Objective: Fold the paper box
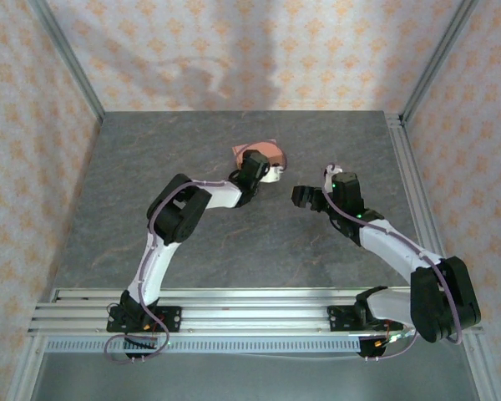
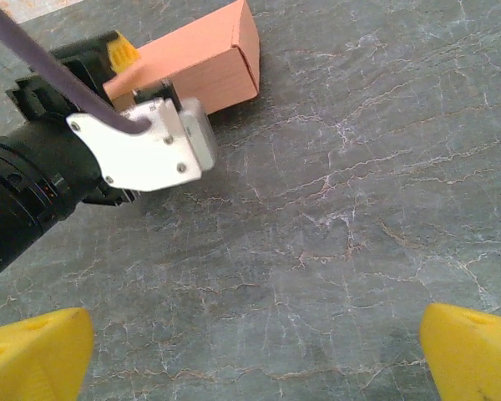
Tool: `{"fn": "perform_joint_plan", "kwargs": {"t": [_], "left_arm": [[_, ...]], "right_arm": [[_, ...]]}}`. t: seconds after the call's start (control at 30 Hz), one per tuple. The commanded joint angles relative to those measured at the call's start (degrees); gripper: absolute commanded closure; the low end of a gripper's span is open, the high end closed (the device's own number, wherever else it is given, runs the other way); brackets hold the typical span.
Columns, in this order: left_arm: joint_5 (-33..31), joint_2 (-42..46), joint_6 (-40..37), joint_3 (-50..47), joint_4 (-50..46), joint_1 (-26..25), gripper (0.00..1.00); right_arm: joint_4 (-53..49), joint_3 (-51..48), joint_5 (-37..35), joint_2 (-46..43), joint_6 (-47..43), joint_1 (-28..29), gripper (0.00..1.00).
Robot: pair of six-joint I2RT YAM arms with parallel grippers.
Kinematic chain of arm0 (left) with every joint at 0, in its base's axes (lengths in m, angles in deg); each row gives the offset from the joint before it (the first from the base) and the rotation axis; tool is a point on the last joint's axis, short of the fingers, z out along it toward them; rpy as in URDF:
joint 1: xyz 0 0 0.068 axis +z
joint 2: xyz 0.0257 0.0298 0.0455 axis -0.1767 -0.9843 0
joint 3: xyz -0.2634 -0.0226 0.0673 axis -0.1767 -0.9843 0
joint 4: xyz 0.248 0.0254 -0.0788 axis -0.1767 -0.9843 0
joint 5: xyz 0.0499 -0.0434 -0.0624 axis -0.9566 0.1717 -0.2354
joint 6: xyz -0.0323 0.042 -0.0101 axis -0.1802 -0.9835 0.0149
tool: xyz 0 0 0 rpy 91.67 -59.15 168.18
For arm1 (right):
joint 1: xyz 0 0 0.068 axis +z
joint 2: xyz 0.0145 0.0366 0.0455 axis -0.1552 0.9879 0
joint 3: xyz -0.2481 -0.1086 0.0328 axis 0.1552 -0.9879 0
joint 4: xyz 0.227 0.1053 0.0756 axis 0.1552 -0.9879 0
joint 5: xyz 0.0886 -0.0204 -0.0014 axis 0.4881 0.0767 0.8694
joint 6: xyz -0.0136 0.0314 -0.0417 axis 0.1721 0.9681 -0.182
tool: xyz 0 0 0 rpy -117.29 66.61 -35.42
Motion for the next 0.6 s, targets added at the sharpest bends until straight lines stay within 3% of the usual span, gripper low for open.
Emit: {"fn": "perform_joint_plan", "kwargs": {"t": [0.0, 0.27, 0.57], "left_arm": [[-1.6, -0.8, 1.1, -1.1, -3.0, 0.5, 0.03], [-2.6, 8.7, 7.1, -8.7, -1.8, 0.4, 0.00], [3.2, 21.4, 13.1, -16.6, -10.5, 0.4, 0.00]], "right_arm": [[0.3, -0.6, -1.7, -1.5, -0.7, -0.3, 0.01], [1.3, -0.3, -0.4, -1.5, 0.0, -1.9, 0.01], [1.5, 1.4, 0.1, -1.0, -0.6, -3.6, 0.01]]}}
